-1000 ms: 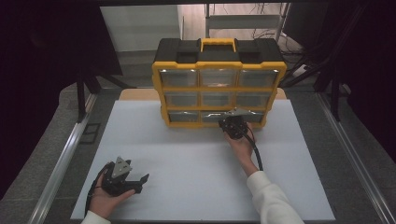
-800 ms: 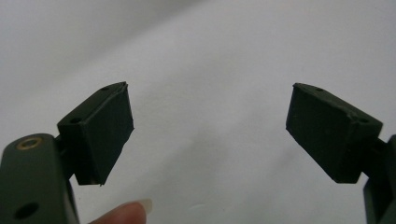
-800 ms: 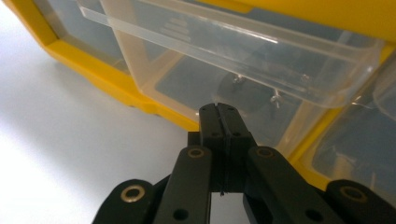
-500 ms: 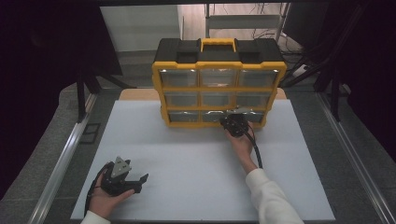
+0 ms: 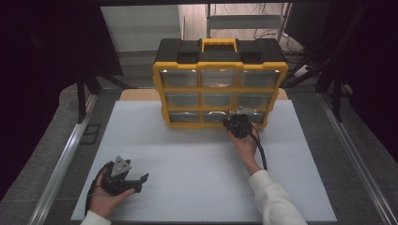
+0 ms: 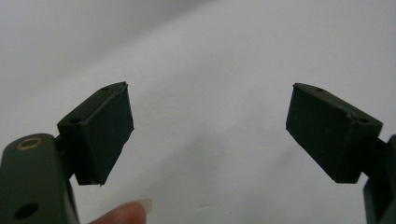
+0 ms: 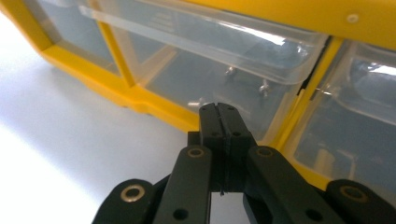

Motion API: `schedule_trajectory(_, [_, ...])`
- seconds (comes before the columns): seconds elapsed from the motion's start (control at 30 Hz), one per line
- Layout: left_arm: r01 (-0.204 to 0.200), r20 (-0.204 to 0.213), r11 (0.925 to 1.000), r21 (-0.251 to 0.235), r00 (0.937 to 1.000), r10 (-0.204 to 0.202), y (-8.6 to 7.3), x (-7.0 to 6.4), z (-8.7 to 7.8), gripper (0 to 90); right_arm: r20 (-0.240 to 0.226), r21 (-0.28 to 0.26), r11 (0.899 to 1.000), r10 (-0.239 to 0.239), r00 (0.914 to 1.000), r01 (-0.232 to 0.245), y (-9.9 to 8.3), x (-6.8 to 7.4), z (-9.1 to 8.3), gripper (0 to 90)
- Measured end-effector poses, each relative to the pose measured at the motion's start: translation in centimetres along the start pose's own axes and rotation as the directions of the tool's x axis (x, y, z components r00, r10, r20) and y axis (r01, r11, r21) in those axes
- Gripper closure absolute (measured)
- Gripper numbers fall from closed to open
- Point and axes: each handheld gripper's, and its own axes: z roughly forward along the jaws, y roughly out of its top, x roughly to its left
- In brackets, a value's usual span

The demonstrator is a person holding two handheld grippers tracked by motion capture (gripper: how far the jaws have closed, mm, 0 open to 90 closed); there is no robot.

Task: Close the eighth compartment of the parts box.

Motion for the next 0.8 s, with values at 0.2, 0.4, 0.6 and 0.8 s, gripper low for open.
schedule_trajectory(0.2, [-0.001, 0.002, 1.0000, -0.001, 1.0000, 0.001, -0.1, 0.1, 0.0, 15.3, -0.006, -0.008, 0.999, -0.034, 0.9994, 0.034, 0.4, 0.6, -1.6, 89.7])
schedule_trajectory(0.4, [-0.009, 0.003, 1.0000, 0.001, 1.0000, 0.009, 0.0, 0.0, 0.0, 15.3, -0.070, 0.018, 0.992, -0.121, 0.9902, 0.122, -0.2, 1.8, -4.0, 89.5])
schedule_trajectory(0.6, [-0.007, -0.003, 1.0000, -0.004, 1.0000, 0.007, 0.1, 0.0, -0.1, 15.3, -0.110, 0.020, 0.988, -0.147, 0.9830, 0.150, -0.8, 2.1, -5.6, 88.5])
schedule_trajectory(0.8, [-0.020, 0.008, 0.9998, 0.001, 0.9998, 0.020, 0.3, -0.2, 0.3, 15.3, -0.193, 0.010, 0.992, -0.119, 0.9738, 0.124, -1.7, 2.0, -8.0, 73.1])
